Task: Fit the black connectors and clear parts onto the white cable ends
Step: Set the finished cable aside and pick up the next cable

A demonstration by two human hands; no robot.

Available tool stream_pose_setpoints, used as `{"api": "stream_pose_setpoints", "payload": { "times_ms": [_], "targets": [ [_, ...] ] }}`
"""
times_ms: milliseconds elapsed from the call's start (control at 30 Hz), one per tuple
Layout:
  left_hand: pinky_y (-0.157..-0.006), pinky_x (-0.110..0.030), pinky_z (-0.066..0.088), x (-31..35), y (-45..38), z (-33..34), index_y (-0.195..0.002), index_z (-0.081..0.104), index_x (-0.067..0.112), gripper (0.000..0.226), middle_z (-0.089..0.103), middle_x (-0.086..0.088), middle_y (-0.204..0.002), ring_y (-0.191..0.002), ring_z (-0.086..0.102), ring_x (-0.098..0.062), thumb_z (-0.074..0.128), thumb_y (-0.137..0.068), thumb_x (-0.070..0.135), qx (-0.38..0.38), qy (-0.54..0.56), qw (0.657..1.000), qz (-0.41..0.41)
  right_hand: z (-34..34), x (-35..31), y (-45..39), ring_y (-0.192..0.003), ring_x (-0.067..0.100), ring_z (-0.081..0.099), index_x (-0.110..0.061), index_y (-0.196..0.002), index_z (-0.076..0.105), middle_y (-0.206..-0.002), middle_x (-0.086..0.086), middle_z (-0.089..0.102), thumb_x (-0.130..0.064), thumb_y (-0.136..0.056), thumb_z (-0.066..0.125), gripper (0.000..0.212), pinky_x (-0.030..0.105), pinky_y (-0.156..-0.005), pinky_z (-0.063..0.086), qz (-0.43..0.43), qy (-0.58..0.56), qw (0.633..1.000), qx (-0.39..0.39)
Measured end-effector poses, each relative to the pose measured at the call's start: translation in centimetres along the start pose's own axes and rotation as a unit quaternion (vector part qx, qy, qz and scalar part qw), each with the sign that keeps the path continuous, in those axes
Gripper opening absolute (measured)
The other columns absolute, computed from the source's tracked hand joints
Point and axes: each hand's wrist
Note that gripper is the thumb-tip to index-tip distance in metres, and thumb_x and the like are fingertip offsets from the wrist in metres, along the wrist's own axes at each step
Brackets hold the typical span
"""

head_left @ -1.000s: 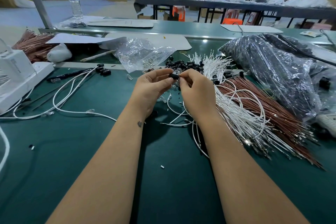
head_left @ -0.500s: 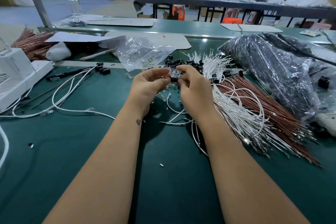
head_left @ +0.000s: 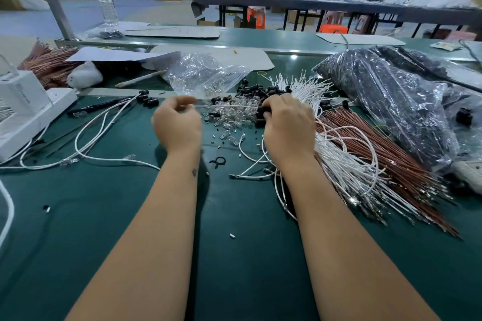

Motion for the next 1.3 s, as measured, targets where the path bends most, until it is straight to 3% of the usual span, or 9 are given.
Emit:
{"api": "stream_pose_setpoints", "payload": {
  "times_ms": [133, 233, 367, 600, 867, 967, 1100, 1200, 1300],
  "targets": [
    [-0.101, -0.028, 0.030, -0.1, -0.4, -0.7, -0.110, 0.065, 0.019, 0.035, 0.063, -0.003, -0.114, -0.126, 0.039, -0.026, 0.045, -0.085, 0.004, 0.087, -0.092, 0.992, -0.002, -0.4, 0.5, -0.1, -0.106, 0.018, 0.053, -0.023, -0.115, 0.061, -0.110, -0.004, 0.063, -0.016, -0.096, 0.052, 0.022, 0.035, -0.100, 0.026, 0.023, 0.032, 0.999, 0.005],
    [-0.110, -0.027, 0.012, 0.8, 1.1, -0.2, -0.113, 0.064, 0.018, 0.038, 0.054, -0.002, -0.132, -0.136, 0.029, -0.027, 0.051, -0.080, 0.004, 0.031, -0.175, 0.965, 0.193, -0.3, -0.1, 0.0, -0.106, 0.016, 0.052, -0.028, -0.114, 0.061, -0.109, -0.008, 0.064, -0.018, -0.096, 0.052, 0.022, 0.034, -0.097, 0.024, -0.009, 0.028, 1.000, -0.004],
    [-0.112, -0.051, -0.004, 1.3, 3.3, 1.0, -0.107, 0.065, 0.029, 0.042, 0.039, 0.003, -0.147, -0.144, 0.015, -0.025, 0.058, -0.072, 0.007, -0.047, -0.282, 0.893, 0.348, -0.3, -0.4, 0.0, -0.104, 0.017, 0.051, -0.028, -0.113, 0.061, -0.106, -0.007, 0.064, -0.015, -0.094, 0.055, 0.024, 0.033, -0.092, 0.023, -0.023, 0.053, 0.998, 0.011],
    [-0.111, -0.058, 0.010, 0.7, 1.8, 0.0, -0.120, 0.060, 0.023, 0.059, 0.035, -0.010, -0.149, -0.143, 0.013, -0.031, 0.053, -0.067, -0.003, -0.018, -0.349, 0.922, 0.166, -0.6, 0.5, 0.0, -0.105, 0.024, 0.048, -0.019, -0.105, 0.062, -0.103, 0.003, 0.062, -0.011, -0.092, 0.053, 0.018, 0.039, -0.093, 0.029, 0.061, 0.129, 0.990, 0.008],
    [-0.102, -0.036, 0.023, 1.5, 3.5, 1.4, -0.118, 0.066, 0.018, 0.033, 0.065, -0.002, -0.121, -0.124, 0.047, -0.025, 0.050, -0.091, 0.008, -0.184, -0.239, 0.860, 0.412, -0.5, -0.9, -0.1, -0.103, 0.022, 0.047, -0.017, -0.115, 0.062, -0.107, 0.002, 0.061, -0.018, -0.097, 0.049, 0.022, 0.031, -0.084, 0.022, -0.052, 0.024, 0.998, -0.010],
    [-0.093, -0.037, 0.035, 1.2, 2.8, 1.2, -0.111, 0.070, 0.019, 0.026, 0.073, -0.003, -0.100, -0.101, 0.060, -0.026, 0.050, -0.096, 0.014, -0.182, -0.239, 0.873, 0.384, -0.4, -0.7, -0.1, -0.096, 0.021, 0.050, -0.013, -0.111, 0.061, -0.104, 0.004, 0.060, -0.010, -0.095, 0.051, 0.020, 0.028, -0.083, 0.028, -0.065, 0.022, 0.997, -0.021],
    [-0.092, -0.038, 0.026, 0.4, 1.6, 0.3, -0.100, 0.072, 0.024, 0.026, 0.071, -0.001, -0.088, -0.101, 0.051, -0.026, 0.050, -0.093, 0.013, -0.052, -0.318, 0.906, 0.275, -0.8, 0.7, -0.4, -0.089, 0.017, 0.053, -0.014, -0.110, 0.060, -0.098, 0.002, 0.062, -0.011, -0.096, 0.051, 0.016, 0.026, -0.080, 0.035, 0.015, 0.039, 0.999, -0.014],
    [-0.100, -0.046, 0.024, 0.0, 1.5, 0.2, -0.093, 0.071, 0.023, 0.029, 0.067, 0.000, -0.090, -0.107, 0.044, -0.028, 0.047, -0.086, 0.007, -0.041, -0.387, 0.895, 0.216, -0.7, 0.5, -0.2, -0.082, 0.019, 0.058, -0.018, -0.112, 0.059, -0.091, 0.000, 0.066, -0.009, -0.095, 0.051, 0.020, 0.031, -0.077, 0.038, 0.001, 0.055, 0.998, -0.038],
    [-0.100, -0.043, 0.023, 0.4, 1.9, 0.6, -0.111, 0.069, 0.023, 0.035, 0.068, -0.001, -0.108, -0.114, 0.045, -0.026, 0.049, -0.087, 0.008, -0.086, -0.340, 0.897, 0.268, -1.0, 0.3, -0.2, -0.081, 0.021, 0.060, -0.019, -0.113, 0.060, -0.089, 0.000, 0.067, -0.013, -0.097, 0.049, 0.020, 0.033, -0.079, 0.037, -0.010, 0.028, 0.999, -0.030]
  ]
}}
Point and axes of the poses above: each hand's wrist, its own y-axis away from the middle knuckle, its own z-axis out of the palm, x = y × z
